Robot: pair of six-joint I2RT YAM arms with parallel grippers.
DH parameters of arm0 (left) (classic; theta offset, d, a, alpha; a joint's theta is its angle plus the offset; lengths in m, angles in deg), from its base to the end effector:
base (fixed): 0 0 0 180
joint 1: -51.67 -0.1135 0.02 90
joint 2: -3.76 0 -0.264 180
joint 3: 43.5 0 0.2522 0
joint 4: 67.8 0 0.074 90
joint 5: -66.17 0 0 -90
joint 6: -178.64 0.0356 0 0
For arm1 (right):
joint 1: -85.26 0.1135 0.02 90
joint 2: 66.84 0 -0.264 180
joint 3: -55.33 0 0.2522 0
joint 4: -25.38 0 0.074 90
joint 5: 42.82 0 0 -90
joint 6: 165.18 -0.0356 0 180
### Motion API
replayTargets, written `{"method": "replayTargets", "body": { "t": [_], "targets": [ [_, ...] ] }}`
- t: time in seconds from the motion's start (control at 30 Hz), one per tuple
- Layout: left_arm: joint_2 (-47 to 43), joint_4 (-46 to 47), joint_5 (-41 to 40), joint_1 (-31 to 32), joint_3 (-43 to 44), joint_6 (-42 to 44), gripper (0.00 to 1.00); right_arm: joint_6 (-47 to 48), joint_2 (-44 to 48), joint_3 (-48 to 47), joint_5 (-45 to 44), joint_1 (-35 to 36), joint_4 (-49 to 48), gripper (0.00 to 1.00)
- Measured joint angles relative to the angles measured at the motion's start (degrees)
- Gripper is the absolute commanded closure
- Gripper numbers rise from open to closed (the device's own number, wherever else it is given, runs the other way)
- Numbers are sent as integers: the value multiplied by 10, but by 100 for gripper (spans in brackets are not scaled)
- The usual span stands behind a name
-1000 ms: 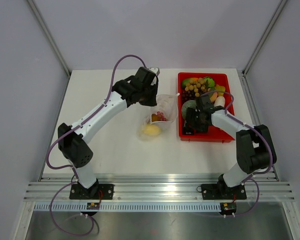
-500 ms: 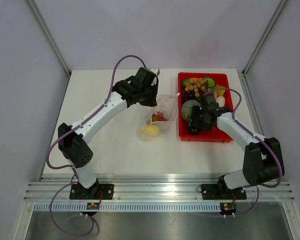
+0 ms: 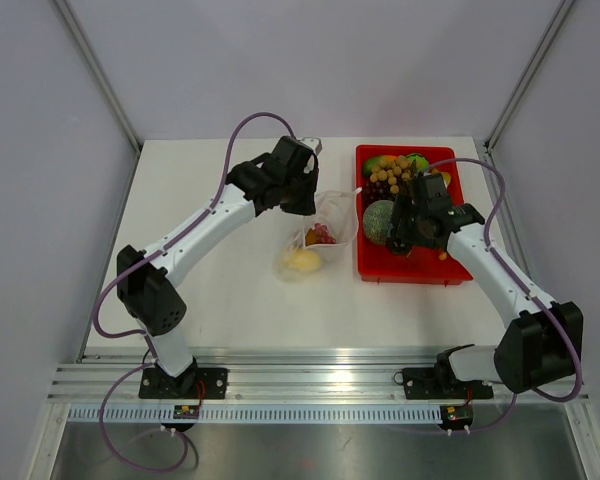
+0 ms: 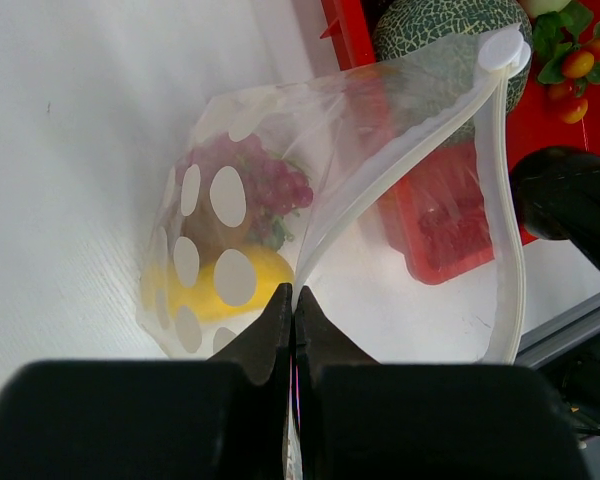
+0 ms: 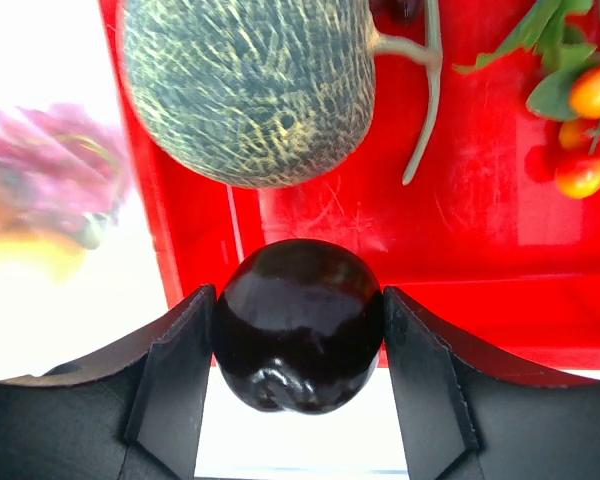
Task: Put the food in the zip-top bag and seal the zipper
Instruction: Pick up the fake fruit from the bin, then place the fake fruit in the zipper food storage bag.
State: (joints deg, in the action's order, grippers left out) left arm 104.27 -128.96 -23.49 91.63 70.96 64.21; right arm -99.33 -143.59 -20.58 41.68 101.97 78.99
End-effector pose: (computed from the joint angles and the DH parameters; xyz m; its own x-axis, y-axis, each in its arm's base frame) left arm 0.2968 -0.2490 0.3534 -0.7790 0.1132 -0.6167 0.3549 0.8904 -0.2849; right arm 0.2646 0.0759 0.2777 -0.8063 0.1831 -0.5624 0.1064 0.9803 0.1667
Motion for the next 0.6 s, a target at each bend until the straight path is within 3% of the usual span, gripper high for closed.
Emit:
{"method": "replayTargets", "body": {
  "t": [0.43, 0.6],
  "targets": [
    [0, 0, 6, 2, 0, 0, 100, -12, 47, -184, 40, 4, 31, 54],
    [0, 1, 6, 2, 0, 0, 100, -23, 43, -225, 49, 64, 20, 52]
  ]
}}
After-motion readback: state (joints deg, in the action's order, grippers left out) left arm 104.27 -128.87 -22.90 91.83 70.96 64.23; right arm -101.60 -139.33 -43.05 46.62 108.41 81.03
